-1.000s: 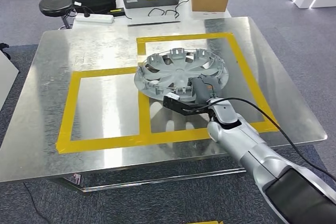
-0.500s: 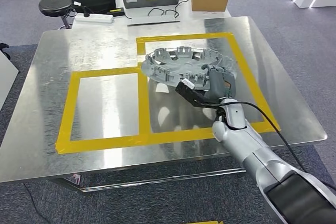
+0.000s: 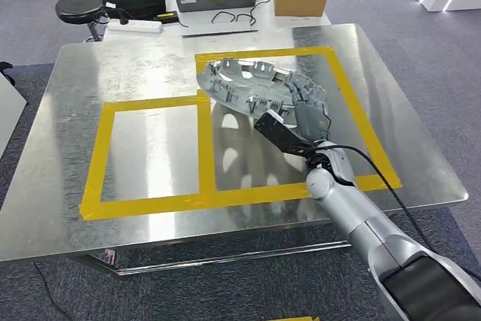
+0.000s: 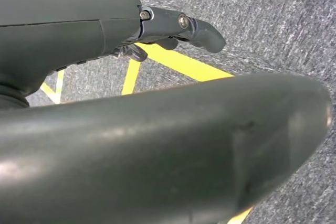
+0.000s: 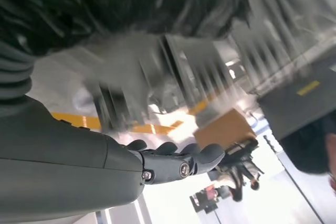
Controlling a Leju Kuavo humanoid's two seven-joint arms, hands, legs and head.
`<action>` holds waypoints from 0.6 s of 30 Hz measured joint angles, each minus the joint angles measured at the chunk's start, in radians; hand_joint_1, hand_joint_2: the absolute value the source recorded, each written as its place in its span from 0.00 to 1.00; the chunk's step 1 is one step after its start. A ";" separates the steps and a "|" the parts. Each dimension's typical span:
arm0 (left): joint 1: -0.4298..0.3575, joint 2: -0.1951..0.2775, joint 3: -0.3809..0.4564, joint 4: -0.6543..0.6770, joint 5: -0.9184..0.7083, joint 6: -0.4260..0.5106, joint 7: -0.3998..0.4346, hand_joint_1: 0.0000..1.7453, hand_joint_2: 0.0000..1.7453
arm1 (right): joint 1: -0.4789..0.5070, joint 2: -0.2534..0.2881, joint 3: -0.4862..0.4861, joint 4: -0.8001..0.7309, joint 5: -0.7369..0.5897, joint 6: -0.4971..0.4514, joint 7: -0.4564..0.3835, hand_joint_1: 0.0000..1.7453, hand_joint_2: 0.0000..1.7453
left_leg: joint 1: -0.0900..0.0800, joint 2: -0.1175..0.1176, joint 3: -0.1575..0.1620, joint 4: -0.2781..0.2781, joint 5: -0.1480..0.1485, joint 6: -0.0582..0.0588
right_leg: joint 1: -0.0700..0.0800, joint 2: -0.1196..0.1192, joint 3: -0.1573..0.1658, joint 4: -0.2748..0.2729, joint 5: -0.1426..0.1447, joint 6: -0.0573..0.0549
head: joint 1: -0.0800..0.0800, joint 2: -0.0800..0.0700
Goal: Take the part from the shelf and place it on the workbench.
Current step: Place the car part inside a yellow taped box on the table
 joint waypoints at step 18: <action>0.003 -0.008 0.086 0.000 0.084 0.002 -0.112 0.00 0.00 | 0.129 -0.020 -0.058 -0.461 -0.195 -0.186 -0.215 0.00 0.00 | 0.000 0.000 0.001 0.000 0.000 0.000 | 0.000 0.000 0.000 0.000 0.000 0.000 | 0.000 0.000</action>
